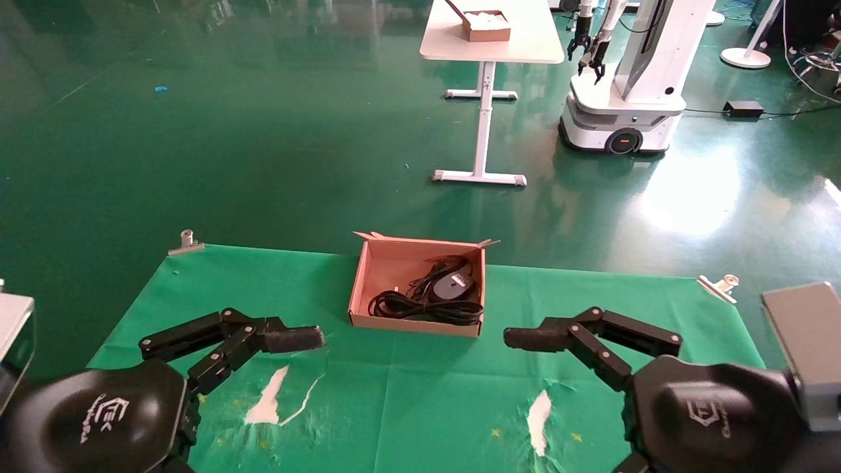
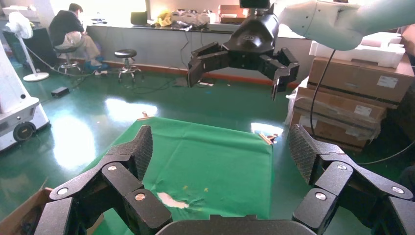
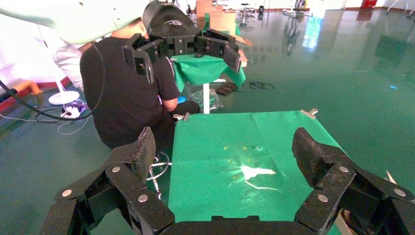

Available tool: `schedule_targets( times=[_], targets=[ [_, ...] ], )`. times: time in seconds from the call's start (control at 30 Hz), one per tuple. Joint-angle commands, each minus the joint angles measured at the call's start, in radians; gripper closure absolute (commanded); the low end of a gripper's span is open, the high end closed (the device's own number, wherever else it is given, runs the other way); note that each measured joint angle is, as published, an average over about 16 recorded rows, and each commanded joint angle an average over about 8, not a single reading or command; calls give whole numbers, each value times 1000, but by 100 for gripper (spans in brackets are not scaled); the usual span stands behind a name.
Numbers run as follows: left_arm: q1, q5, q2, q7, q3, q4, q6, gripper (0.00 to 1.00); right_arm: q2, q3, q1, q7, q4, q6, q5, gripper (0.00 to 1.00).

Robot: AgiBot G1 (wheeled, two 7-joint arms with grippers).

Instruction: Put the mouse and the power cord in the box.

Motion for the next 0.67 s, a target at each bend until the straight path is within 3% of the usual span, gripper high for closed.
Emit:
schedule_targets(
  times=[0.03, 0.67],
  targets=[
    [-3, 7, 3, -2, 4, 3, -4, 0, 0, 0, 0, 0, 0, 0, 0, 0],
    [-11, 29, 11, -8, 18, 14, -17, 0, 0, 0, 0, 0, 0, 1, -1, 0]
  ],
)
